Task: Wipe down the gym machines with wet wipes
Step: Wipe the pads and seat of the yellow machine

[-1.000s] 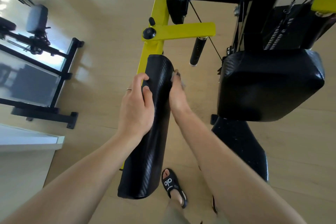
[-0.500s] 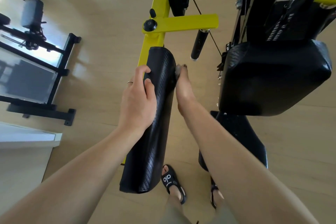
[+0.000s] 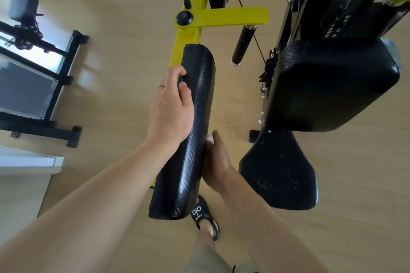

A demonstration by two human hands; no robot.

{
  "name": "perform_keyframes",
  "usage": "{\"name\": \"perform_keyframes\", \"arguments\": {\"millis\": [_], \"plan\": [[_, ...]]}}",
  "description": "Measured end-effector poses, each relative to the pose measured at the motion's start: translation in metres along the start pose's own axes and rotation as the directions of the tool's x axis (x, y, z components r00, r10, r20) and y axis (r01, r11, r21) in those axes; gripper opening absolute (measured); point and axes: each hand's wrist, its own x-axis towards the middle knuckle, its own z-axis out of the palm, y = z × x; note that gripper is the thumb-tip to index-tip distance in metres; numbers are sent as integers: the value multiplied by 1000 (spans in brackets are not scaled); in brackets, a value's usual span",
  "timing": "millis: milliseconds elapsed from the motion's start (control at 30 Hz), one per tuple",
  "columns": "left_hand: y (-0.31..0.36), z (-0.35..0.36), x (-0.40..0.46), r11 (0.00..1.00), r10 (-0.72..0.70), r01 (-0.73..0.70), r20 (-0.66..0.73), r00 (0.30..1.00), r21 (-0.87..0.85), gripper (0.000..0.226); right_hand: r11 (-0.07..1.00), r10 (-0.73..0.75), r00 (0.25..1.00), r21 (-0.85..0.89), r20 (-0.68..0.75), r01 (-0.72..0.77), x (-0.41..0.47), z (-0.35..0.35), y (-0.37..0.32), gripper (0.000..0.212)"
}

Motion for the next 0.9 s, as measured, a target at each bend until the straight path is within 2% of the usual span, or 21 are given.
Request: {"name": "perform_keyframes", "arguments": {"millis": [167, 233, 333, 467, 567, 700, 800, 900], "plan": [[0, 0, 1, 1000, -3, 3, 11, 1000, -19, 23, 999, -25, 998, 38, -64, 27, -28, -11, 51, 62], [0, -1, 1, 1000, -12, 12, 16, 1000, -25, 23, 999, -52, 994, -14, -99, 51, -41, -16, 59, 59], [1, -2, 0, 999, -17, 18, 20, 1000, -40, 23, 989, -77, 989, -136, -123, 60, -69, -15, 66, 42], [1, -2, 0, 1000, -3, 3, 14, 1000, -26, 23, 956, -39, 986, -293, -162, -10, -97, -16, 88, 44], [0, -1, 0, 1000, 4, -4, 12, 1000, -30, 23, 948, -28, 976, -316, -216, -43, -110, -6, 82, 34], [-1, -1, 1, 999, -9, 9, 6, 1000, -42, 24, 973, -75, 977, -230, -198, 28, -86, 9, 41, 61], [-2, 0, 0, 999, -2, 2, -3, 1000, -52, 24, 981, -74, 968, -194, -238, 27, -65, 6, 31, 58], [-1, 0, 0, 998, -5, 4, -9, 1000, -55, 24, 989, 15, 961, -135, -277, -55, -72, -3, 53, 64]]}}
